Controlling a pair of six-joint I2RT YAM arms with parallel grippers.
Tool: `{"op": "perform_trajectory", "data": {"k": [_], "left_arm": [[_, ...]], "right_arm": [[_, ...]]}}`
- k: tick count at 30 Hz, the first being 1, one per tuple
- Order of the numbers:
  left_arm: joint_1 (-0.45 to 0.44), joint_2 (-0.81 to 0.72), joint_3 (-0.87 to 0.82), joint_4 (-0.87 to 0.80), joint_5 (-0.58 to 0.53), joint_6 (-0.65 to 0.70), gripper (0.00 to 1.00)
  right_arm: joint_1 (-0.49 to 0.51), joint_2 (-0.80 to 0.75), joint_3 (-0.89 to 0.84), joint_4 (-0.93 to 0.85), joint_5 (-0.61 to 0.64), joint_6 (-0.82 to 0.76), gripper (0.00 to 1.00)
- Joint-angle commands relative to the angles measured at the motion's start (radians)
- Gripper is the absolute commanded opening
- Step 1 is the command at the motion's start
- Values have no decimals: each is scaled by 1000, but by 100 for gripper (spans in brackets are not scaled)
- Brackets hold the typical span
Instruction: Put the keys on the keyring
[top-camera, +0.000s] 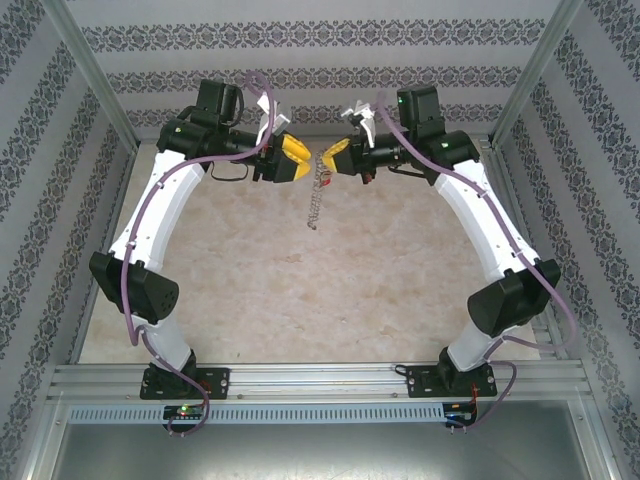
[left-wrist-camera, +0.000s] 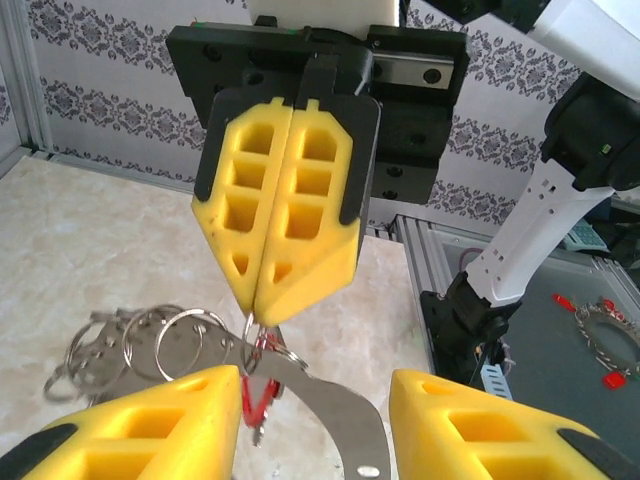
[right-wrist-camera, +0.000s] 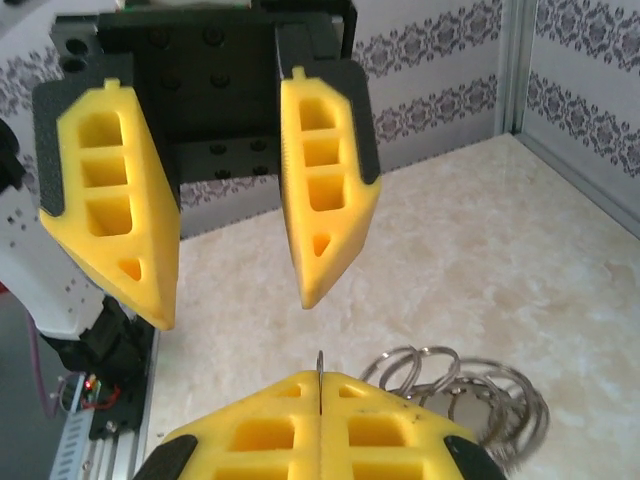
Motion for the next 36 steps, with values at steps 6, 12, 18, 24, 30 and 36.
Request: {"op": "perform_trajectory", "data": {"k": [6, 12, 18, 24, 30, 36], "left_arm": [[7, 9, 24, -83, 20, 74, 43], [7, 18, 23, -99, 50, 87, 36], [1, 39, 23, -81, 89, 74, 35], [-18, 69, 41, -81, 103, 71, 35], [-39, 85, 47, -74, 106, 64, 34], [-49, 87, 52, -48, 115, 44, 33]], "right_arm": [[36, 46, 140, -230, 136, -203, 0], [37, 51, 176, -277, 84, -240, 0], [41, 49, 172, -289, 53, -248, 0], [46, 49, 166, -284, 41, -246, 0], [49, 51, 164, -280, 37, -245, 0], [51, 49, 158, -271, 31, -242, 0]]}}
